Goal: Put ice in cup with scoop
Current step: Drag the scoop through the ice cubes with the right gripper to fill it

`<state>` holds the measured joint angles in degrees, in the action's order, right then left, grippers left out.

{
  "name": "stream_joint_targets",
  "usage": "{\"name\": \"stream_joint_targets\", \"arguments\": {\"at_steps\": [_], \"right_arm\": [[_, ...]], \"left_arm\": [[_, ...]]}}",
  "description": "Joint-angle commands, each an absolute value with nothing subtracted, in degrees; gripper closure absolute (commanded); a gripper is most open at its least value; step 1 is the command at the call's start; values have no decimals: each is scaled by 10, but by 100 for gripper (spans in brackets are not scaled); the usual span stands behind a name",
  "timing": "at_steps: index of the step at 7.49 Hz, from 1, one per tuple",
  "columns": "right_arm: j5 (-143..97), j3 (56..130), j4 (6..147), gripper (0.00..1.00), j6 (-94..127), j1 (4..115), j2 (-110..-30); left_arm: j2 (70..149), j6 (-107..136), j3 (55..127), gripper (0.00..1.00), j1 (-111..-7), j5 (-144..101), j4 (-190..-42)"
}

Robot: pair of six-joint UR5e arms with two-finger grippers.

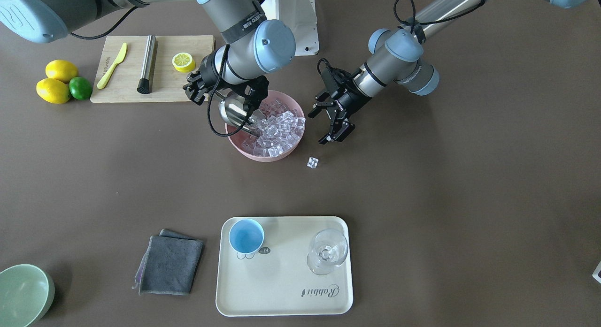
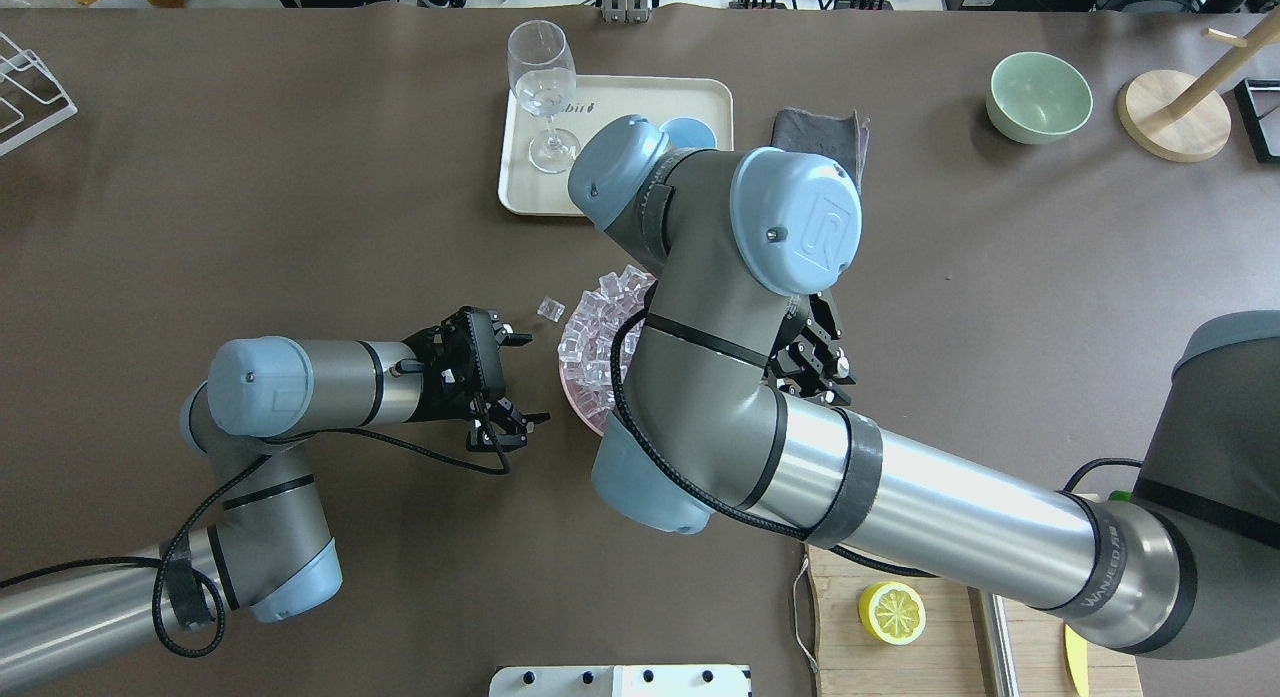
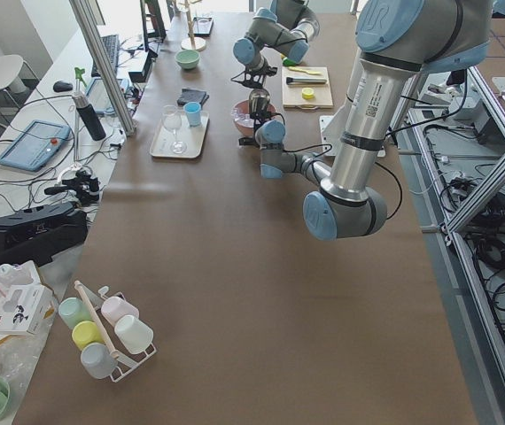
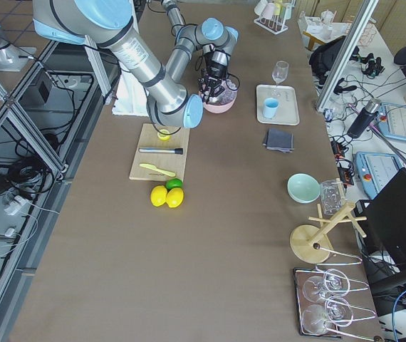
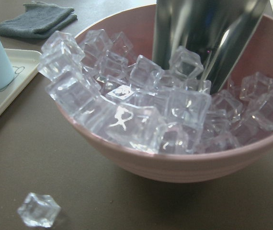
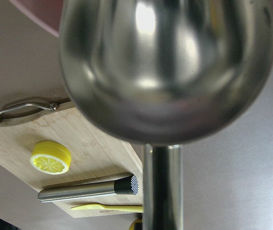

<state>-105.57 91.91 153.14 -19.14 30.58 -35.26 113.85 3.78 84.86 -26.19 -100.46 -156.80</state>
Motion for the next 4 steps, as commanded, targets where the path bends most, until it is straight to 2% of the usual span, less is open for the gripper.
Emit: {"name": "stream_joint_targets", "arguments": {"at_steps": [1,4], "right_arm": [[-1056,983,1493,100,-192,305,-402],[-1055,998,1429,100,-192,305,-431]], "left_arm": [[1139,38,847,2,-262,-1005,-1568],[1139,38,847,2,-262,-1005,-1567]]}}
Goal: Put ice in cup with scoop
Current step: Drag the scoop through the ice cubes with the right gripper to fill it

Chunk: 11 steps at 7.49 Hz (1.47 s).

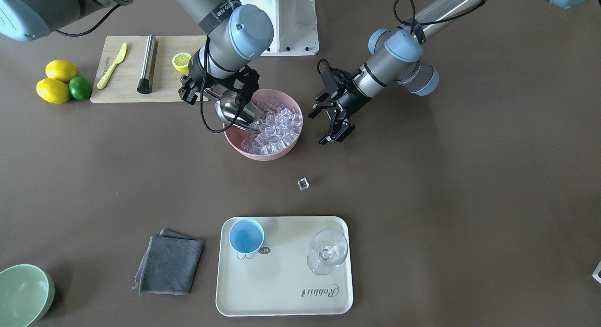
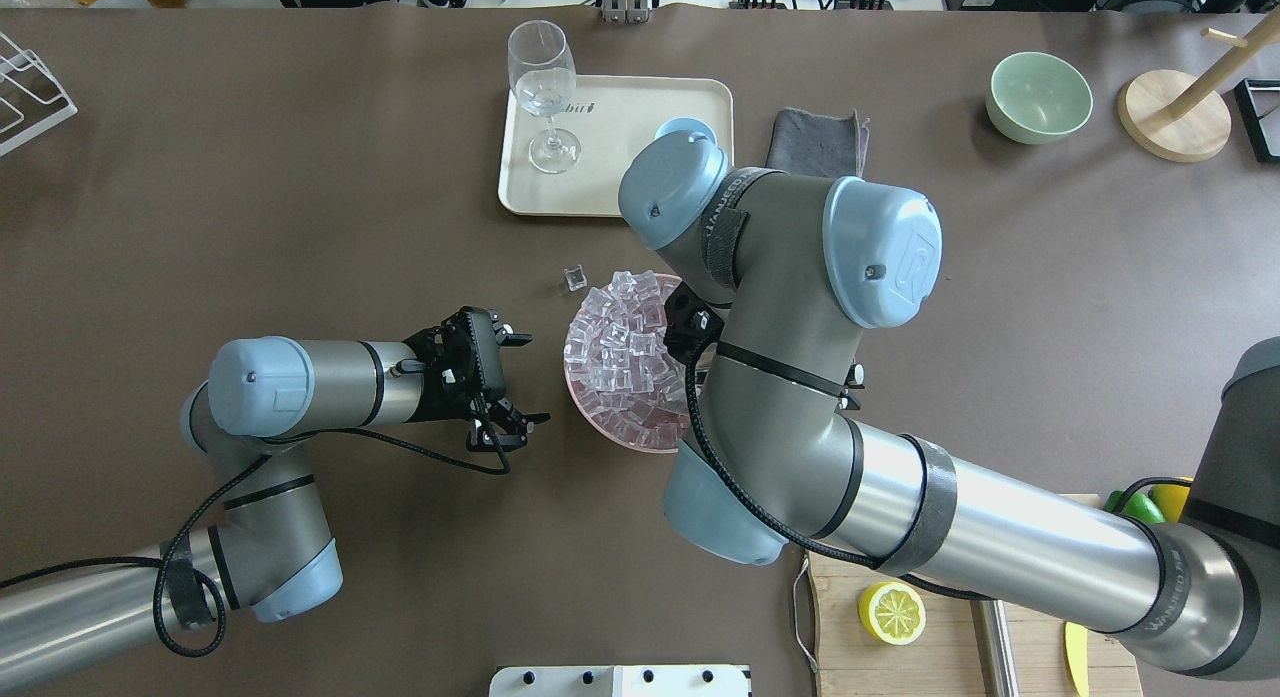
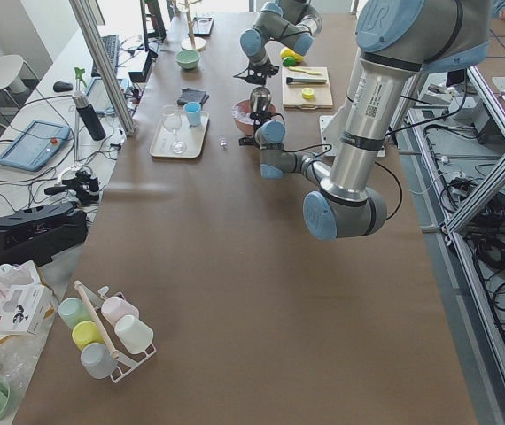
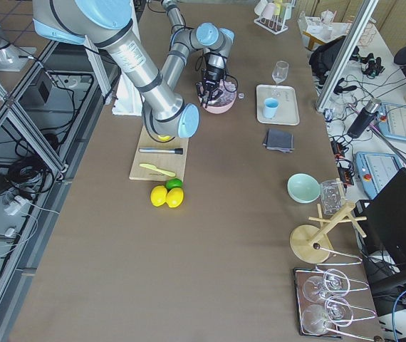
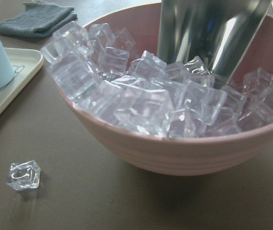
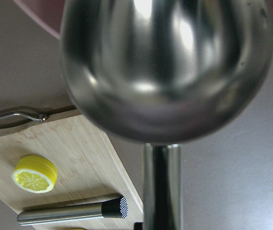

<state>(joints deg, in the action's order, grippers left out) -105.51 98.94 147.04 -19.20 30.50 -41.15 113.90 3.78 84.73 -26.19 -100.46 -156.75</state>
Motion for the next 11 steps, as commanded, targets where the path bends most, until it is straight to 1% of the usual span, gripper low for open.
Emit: {"name": "stream_joint_targets", "arguments": {"at_steps": [1,7,11], "right_arm": [[-1055,998,1414,100,-192,305,-436],[-1054,1074,1314,100,-192,305,-513],[-1058,1083,1229,100,-193,305,-545]], "left_arm": [[1139,38,847,2,-262,-1005,-1564],[1138,38,847,2,-262,-1004,-1564],[1137,38,847,2,-263,-1005,-1564]]}}
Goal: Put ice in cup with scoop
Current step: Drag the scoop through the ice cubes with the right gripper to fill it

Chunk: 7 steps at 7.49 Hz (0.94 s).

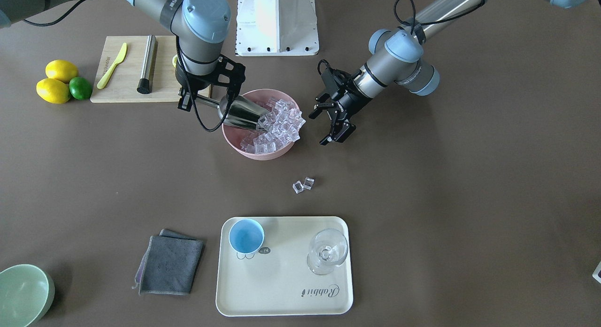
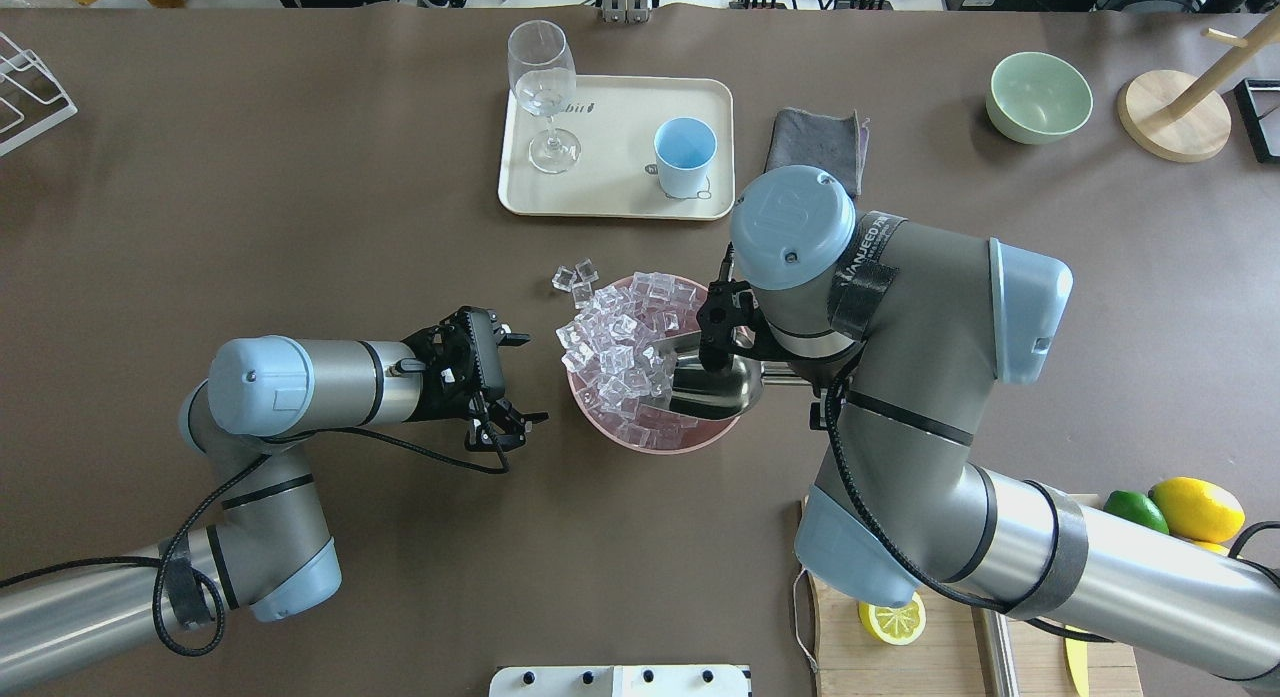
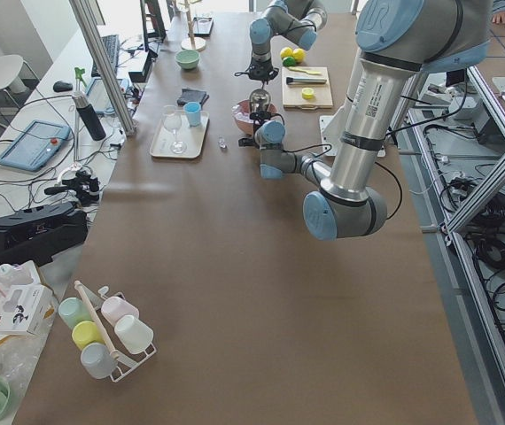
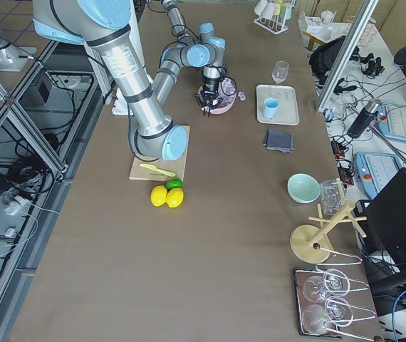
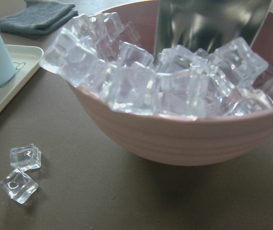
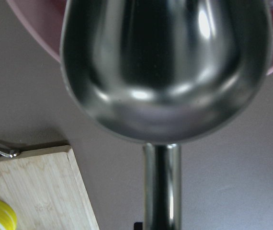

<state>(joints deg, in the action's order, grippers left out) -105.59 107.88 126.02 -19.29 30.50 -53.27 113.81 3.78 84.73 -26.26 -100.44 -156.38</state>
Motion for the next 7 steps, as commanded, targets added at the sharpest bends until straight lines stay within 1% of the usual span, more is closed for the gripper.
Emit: {"name": "stream_joint_targets", "arguments": {"at_steps": [1,5,7], "right_arm": [[-1059,1081,1197,100,-193,305,-559],[-1063,1080,1096,100,-201,305,-606],[-1066,1081,1076,100,-202,305,-613]], "left_arm": [[1137,38,847,2,-263,-1005,-1564],[1136,38,847,2,-265,-1005,-1564],[1136,38,847,2,-268,-1005,-1564]]}}
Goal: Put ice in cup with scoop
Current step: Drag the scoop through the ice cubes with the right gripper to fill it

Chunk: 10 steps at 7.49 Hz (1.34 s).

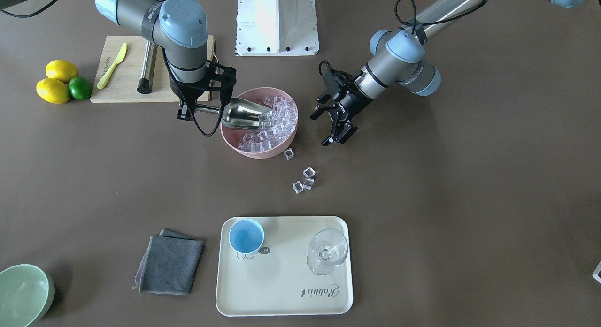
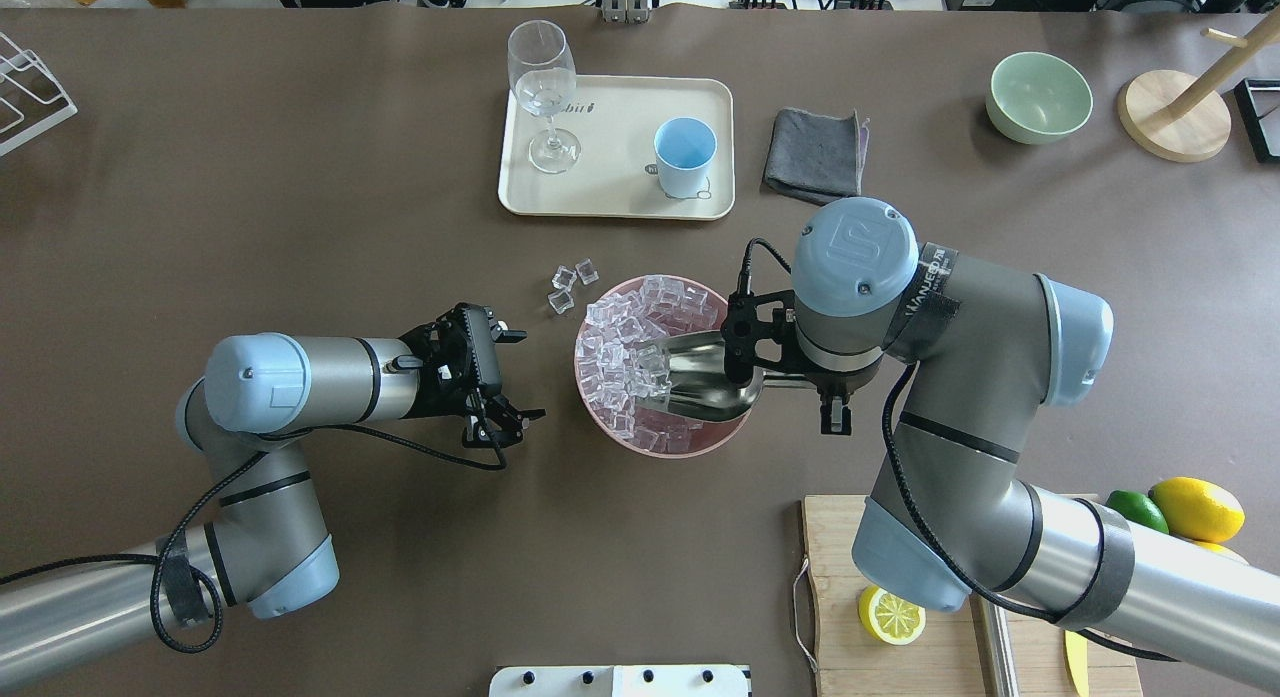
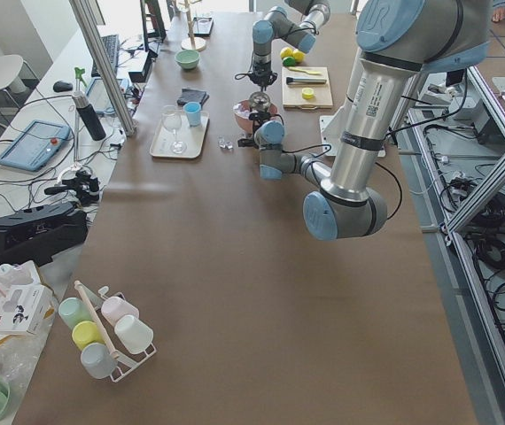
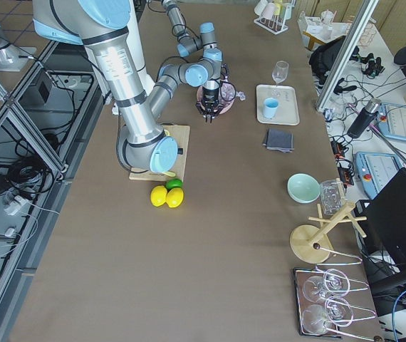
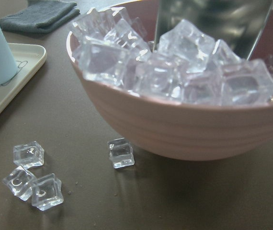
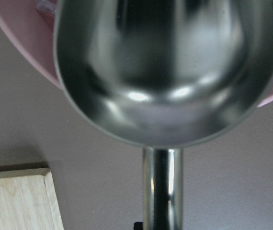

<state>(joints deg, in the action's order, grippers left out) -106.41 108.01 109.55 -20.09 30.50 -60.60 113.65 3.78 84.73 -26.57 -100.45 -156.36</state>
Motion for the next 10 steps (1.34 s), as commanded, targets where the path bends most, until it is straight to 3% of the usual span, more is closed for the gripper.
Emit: {"name": "stream_joint_targets", "arguments": {"at_steps": [1,10], "right_arm": [[-1066,1083,1071,100,-203,305,-614],[-1136,1107,971,100,-204,305,-664]], "left_arm": [[1136,38,847,2,-268,-1005,-1564],[1136,39,847,2,-268,-1004,-1564]]}}
